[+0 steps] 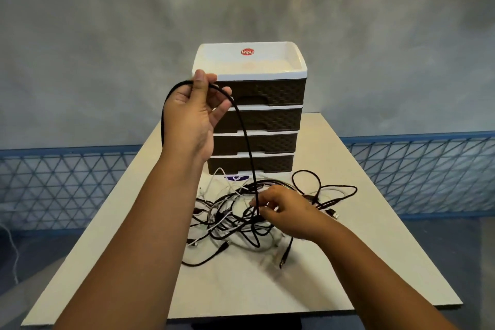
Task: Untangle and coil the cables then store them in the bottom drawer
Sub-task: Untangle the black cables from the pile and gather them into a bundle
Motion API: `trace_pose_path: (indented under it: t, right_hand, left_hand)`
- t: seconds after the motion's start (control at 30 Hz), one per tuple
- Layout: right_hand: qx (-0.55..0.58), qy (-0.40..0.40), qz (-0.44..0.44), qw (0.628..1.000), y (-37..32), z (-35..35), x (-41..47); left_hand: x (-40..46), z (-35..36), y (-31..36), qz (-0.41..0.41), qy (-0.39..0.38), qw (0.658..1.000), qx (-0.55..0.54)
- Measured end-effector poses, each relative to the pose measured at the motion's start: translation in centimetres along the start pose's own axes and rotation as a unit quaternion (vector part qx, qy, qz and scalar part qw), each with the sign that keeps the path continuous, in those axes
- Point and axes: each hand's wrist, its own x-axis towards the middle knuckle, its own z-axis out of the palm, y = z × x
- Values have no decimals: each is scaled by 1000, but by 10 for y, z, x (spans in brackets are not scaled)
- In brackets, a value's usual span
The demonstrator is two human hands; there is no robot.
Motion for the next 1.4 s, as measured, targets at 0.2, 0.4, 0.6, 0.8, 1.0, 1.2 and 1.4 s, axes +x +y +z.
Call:
trace_pose_path:
  t: [0.2, 0.4, 0.6, 0.8, 1.0, 1.2, 1.4]
  right_hand:
    - [142, -44, -27, 989, 11, 4, -9]
    - [272, 104, 10, 957, -1, -3, -2]
    - [267, 160, -26, 950, -24, -25, 6]
    - [254, 210, -54, 943, -51, -52, 11]
    - [273, 278, -132, 911, -83, -86, 8]
    - [294, 307, -166, 890, -107, -114, 0]
    - [357, 306, -26, 882, -83, -110, -10]
  left_hand:
    - [15, -29, -3, -17, 76, 996, -40]
    - [24, -62, -21, -105, 79, 990, -44]
    - [-42, -66, -88, -179, -179, 929, 272]
    - [-66, -93, -139, 4, -265, 779, 569]
    - [-61, -110, -157, 47, -281, 754, 591]
    - [-68, -105, -149, 134, -293, 777, 541]
    - [-67, -81, -95, -24, -181, 949, 258]
